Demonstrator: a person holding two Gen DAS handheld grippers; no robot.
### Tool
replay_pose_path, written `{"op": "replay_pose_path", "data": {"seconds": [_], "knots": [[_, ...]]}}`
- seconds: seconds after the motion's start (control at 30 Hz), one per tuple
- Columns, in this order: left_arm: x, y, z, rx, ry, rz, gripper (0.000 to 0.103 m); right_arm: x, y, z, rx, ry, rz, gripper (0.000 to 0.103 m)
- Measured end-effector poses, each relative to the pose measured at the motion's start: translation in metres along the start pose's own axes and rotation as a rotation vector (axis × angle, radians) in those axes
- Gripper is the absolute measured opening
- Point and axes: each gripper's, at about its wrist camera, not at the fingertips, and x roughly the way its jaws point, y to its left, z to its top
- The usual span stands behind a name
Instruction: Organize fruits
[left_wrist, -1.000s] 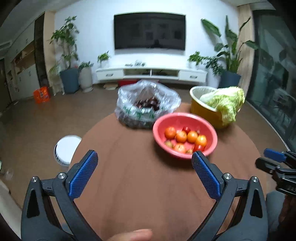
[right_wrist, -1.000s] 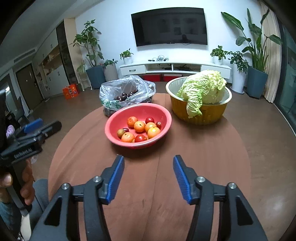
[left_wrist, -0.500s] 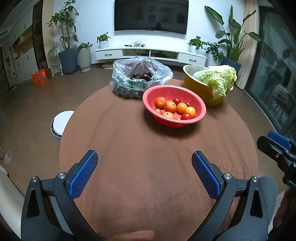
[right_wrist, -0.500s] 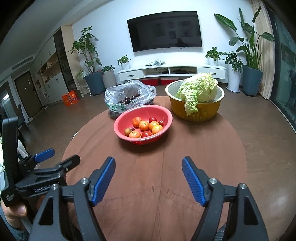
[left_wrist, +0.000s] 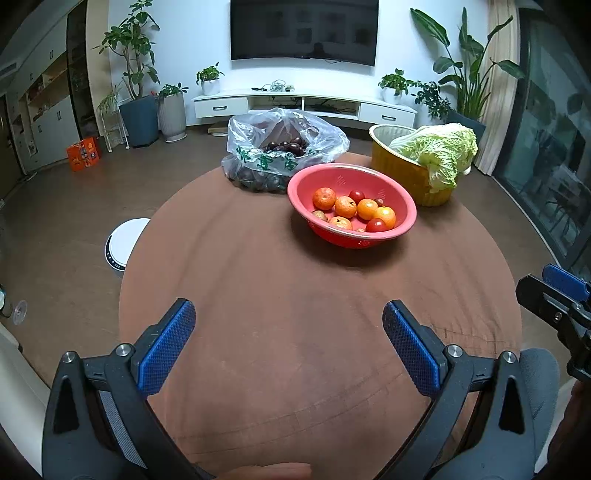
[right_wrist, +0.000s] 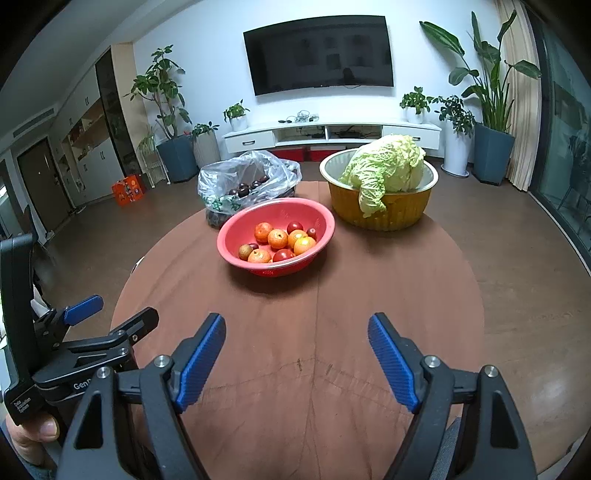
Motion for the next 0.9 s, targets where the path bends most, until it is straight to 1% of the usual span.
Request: {"op": "replay_pose_path", "data": {"seconds": [0.9], "knots": [[0.0042, -0.0012, -0.0036, 0.013, 0.000, 0.012, 0.103, 0.0031, -0.0010, -0.0061, 0.012, 0.021, -0.005, 0.083]]}}
